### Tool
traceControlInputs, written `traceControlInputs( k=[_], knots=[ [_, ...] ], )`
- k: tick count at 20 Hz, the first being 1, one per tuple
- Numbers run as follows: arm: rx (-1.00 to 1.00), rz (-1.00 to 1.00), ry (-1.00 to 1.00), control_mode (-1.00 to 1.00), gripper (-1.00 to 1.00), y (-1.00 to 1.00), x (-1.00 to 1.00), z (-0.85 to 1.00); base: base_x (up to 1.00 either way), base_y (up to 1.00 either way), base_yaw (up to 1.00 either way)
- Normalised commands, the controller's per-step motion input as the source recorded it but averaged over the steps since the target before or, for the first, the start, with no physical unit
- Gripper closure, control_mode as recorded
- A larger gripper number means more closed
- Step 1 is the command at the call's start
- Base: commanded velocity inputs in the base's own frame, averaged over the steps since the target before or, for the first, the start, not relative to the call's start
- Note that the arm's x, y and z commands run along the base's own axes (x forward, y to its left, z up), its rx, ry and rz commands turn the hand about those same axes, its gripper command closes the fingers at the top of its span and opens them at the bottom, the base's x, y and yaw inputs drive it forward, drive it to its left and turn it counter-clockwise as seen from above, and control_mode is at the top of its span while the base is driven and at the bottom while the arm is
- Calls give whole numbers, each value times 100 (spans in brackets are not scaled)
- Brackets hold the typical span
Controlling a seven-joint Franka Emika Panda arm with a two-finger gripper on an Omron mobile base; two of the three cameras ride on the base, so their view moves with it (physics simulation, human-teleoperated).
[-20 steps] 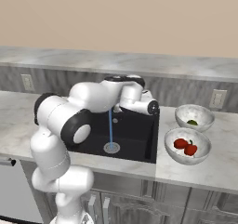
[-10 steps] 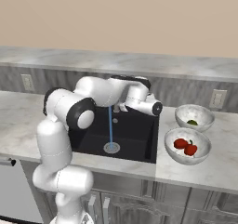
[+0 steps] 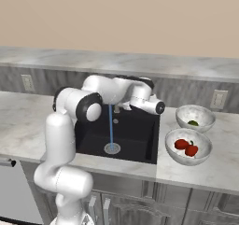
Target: Pick the bell peppers from the sink and place them in one bowl. Place the lime in the other bowl. Then turn off the sink faucet.
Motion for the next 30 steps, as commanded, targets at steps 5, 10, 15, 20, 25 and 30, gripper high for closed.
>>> traceControlInputs(
  k=[5, 10, 15, 20, 25, 30],
  knots=[
    [3, 0, 0, -100, -100, -1, 33, -24, 0, 0, 0],
    [2, 0, 0, -100, -100, 0, 32, -26, 0, 0, 0],
    [1, 0, 1, -100, -100, 0, 34, -14, 0, 0, 0],
    [1, 0, 0, -100, -100, 0, 26, -7, 0, 0, 0],
    [0, 0, 0, -100, -100, -1, 22, -12, 0, 0, 0],
    [0, 0, 0, -100, -100, 0, 25, -19, 0, 0, 0]
  ],
)
